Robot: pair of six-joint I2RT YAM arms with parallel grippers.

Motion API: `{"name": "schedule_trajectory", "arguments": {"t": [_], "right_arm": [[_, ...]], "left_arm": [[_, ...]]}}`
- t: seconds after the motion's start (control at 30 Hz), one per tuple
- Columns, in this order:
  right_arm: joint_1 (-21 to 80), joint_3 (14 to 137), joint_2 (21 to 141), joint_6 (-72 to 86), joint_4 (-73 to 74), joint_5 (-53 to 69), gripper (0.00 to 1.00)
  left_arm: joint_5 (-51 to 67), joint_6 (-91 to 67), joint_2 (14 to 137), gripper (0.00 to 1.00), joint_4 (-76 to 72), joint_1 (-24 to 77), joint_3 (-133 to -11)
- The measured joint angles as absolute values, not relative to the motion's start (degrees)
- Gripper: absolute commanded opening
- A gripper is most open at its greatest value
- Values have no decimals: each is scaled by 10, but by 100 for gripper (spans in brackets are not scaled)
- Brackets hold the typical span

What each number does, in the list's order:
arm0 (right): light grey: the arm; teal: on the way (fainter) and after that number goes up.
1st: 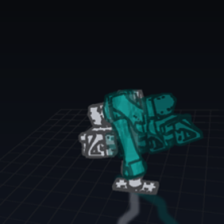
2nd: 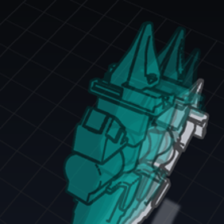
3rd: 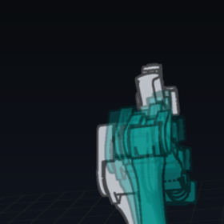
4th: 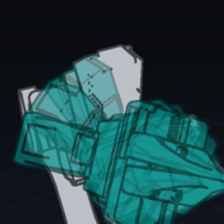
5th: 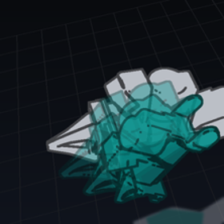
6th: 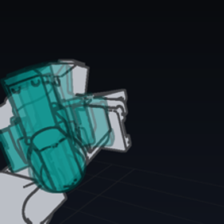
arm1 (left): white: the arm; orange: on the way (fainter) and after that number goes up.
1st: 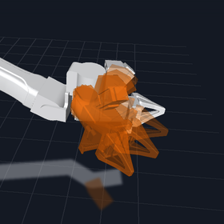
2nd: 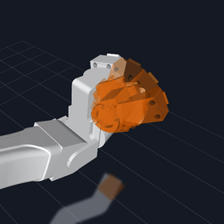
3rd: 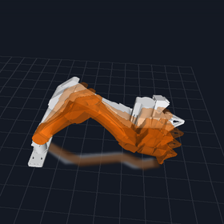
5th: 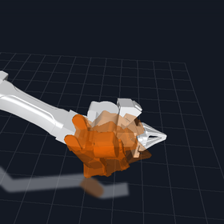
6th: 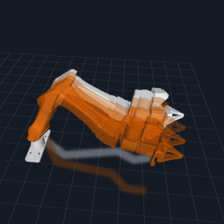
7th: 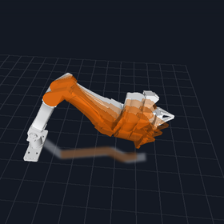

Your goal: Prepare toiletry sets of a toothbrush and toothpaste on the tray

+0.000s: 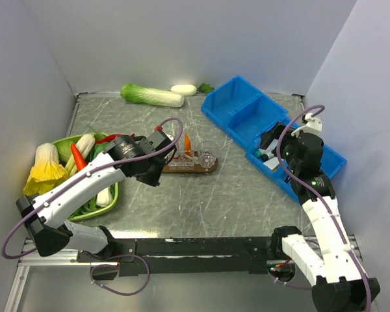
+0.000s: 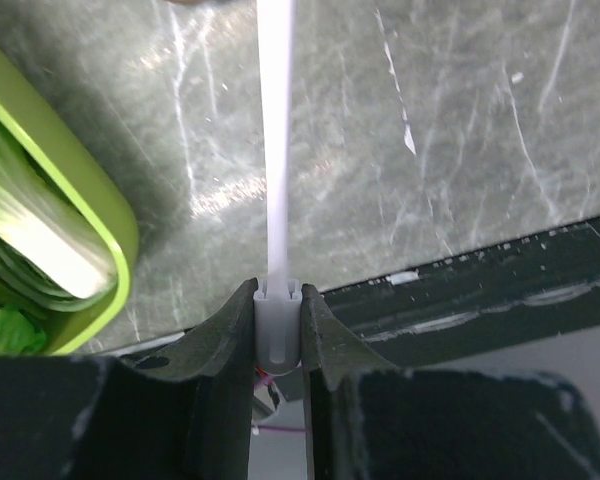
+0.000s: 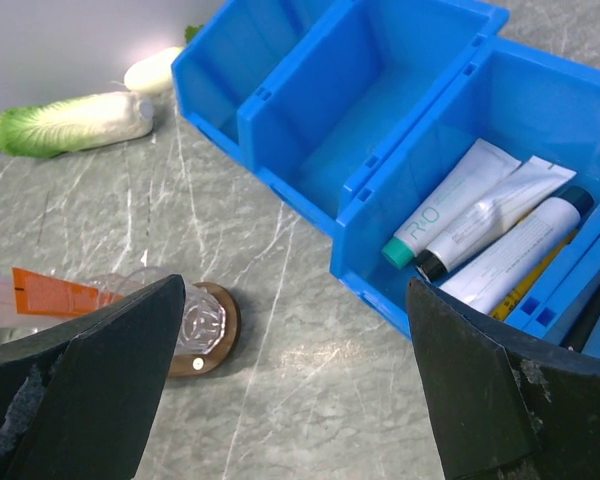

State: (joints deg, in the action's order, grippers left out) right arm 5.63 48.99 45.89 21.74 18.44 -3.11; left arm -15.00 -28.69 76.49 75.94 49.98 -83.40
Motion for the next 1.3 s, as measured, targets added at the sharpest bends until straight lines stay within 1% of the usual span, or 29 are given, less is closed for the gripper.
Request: {"name": "schedule_trajectory", "arguments": {"t": [0.3, 0.67, 0.97, 1.07, 1.3], "right_arm": [[56, 482, 424, 215, 173, -12, 99], [56, 466, 418, 215, 163, 0, 99], [53, 468, 425, 220, 180, -59, 99], [49, 493, 447, 225, 217, -81, 99], [38, 608, 508, 224, 300, -96, 99]], "left_arm": [[-104, -295, 798, 1, 761, 507, -831], [-97, -295, 839, 1, 762, 507, -823], [-114, -300, 861, 1, 764, 499, -836], [-123, -309, 861, 1, 764, 494, -856], [-114, -310, 857, 1, 763, 471, -873]]}}
